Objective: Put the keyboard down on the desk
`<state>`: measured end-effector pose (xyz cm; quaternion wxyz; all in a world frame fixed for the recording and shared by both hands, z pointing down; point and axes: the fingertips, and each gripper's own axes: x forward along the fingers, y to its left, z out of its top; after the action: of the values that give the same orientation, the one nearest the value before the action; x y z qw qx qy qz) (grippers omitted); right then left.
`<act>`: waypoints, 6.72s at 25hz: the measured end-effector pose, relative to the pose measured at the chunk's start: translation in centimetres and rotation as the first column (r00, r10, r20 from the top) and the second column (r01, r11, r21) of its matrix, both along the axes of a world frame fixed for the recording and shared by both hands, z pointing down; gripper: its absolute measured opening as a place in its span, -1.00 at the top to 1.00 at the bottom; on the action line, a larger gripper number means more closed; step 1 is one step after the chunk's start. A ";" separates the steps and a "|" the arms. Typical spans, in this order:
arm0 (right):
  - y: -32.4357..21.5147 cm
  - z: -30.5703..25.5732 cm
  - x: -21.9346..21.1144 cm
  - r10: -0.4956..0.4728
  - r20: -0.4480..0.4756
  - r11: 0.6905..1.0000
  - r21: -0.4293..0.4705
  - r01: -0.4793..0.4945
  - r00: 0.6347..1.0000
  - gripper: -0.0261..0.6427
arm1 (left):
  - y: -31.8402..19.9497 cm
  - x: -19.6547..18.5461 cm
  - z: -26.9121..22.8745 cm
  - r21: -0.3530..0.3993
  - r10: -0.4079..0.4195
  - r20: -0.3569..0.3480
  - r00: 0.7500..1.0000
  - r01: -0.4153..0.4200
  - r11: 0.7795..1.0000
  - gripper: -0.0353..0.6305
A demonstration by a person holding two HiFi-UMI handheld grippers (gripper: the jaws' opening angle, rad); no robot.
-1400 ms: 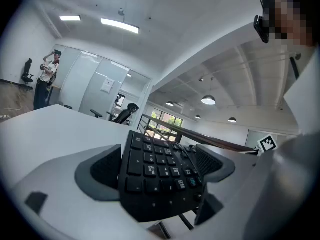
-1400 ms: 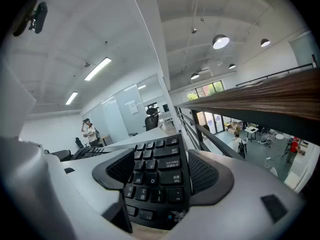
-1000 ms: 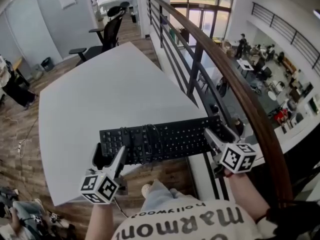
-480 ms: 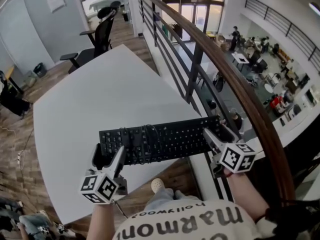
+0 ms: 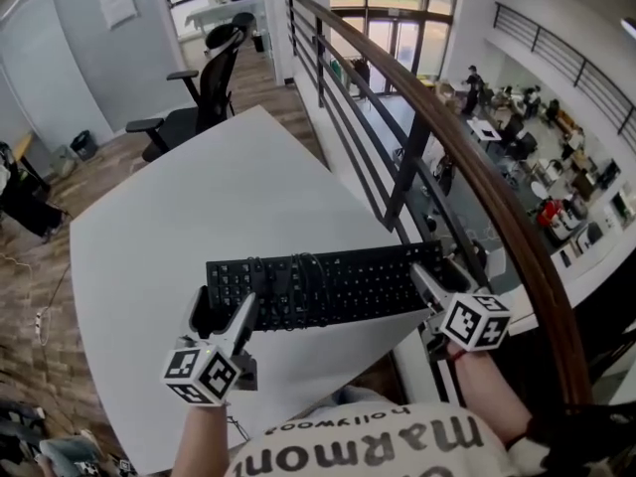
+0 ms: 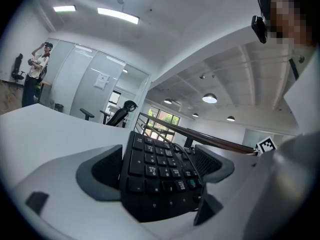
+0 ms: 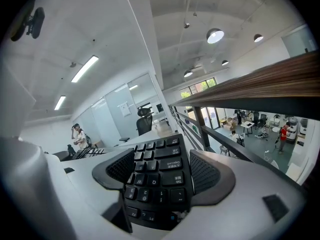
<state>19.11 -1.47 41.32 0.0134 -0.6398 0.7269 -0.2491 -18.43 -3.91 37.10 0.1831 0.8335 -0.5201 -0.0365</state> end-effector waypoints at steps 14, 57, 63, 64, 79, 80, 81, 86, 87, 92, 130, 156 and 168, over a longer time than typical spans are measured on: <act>-7.9 2.6 -1.0 0.016 -0.007 0.998 -0.058 -0.016 1.000 -0.13 | -7.7 -1.3 2.4 -0.054 0.004 -0.017 1.000 -0.005 0.999 -0.46; -13.0 8.9 -0.9 -0.172 0.047 0.940 -0.291 0.178 0.984 -0.13 | -7.1 -1.3 8.7 -0.278 -0.210 0.044 0.977 0.214 0.936 -0.40; -13.0 8.8 -0.9 -0.174 0.045 0.939 -0.294 0.179 0.984 -0.13 | -7.0 -1.3 9.3 -0.293 -0.212 0.040 0.976 0.214 0.932 -0.39; -13.0 8.9 -0.8 -0.173 0.042 0.938 -0.297 0.178 0.984 -0.13 | -7.0 -1.3 9.5 -0.297 -0.213 0.040 0.976 0.215 0.930 -0.39; -13.1 9.5 -0.9 -0.178 0.018 0.927 -0.331 0.174 0.984 -0.13 | -6.8 -1.4 9.8 -0.310 -0.216 0.030 0.976 0.215 0.926 -0.36; -13.2 9.5 -0.9 -0.177 0.012 0.927 -0.335 0.171 0.984 -0.13 | -6.8 -1.5 9.8 -0.309 -0.216 0.028 0.976 0.214 0.927 -0.36; -13.2 9.5 -0.9 -0.177 0.007 0.926 -0.339 0.168 0.984 -0.13 | -6.8 -1.5 9.7 -0.308 -0.215 0.026 0.976 0.213 0.927 -0.36; -13.3 9.6 -0.9 -0.178 0.002 0.921 -0.353 0.167 0.984 -0.13 | -6.8 -1.6 9.8 -0.311 -0.217 0.026 0.976 0.214 0.926 -0.35; -13.3 9.6 -0.9 -0.178 0.003 0.920 -0.354 0.167 0.984 -0.13 | -6.8 -1.6 9.8 -0.312 -0.218 0.025 0.976 0.215 0.926 -0.35; -13.3 9.7 -0.9 -0.179 0.000 0.917 -0.362 0.167 0.984 -0.13 | -6.6 -1.6 9.7 -0.309 -0.222 0.020 0.975 0.217 0.926 -0.34; -13.6 10.5 -1.1 -0.203 -0.015 0.890 -0.419 0.178 0.979 -0.13 | -6.0 -1.7 9.5 -0.317 -0.220 0.003 0.975 0.210 0.925 -0.29; -13.7 10.8 -1.3 -0.250 -0.019 0.862 -0.459 0.214 0.968 -0.13 | -5.7 -1.7 10.5 -0.361 -0.207 -0.008 0.978 0.190 0.913 -0.28; -13.7 10.8 -1.3 -0.249 -0.048 0.869 -0.452 0.201 0.967 -0.13 | -5.7 -1.9 11.6 -0.400 -0.228 -0.012 0.974 0.204 0.894 -0.23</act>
<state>17.86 -15.21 52.12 -0.1999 -0.5490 0.7201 -0.3743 -20.33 -9.63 48.66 0.3577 0.7149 -0.6003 0.0249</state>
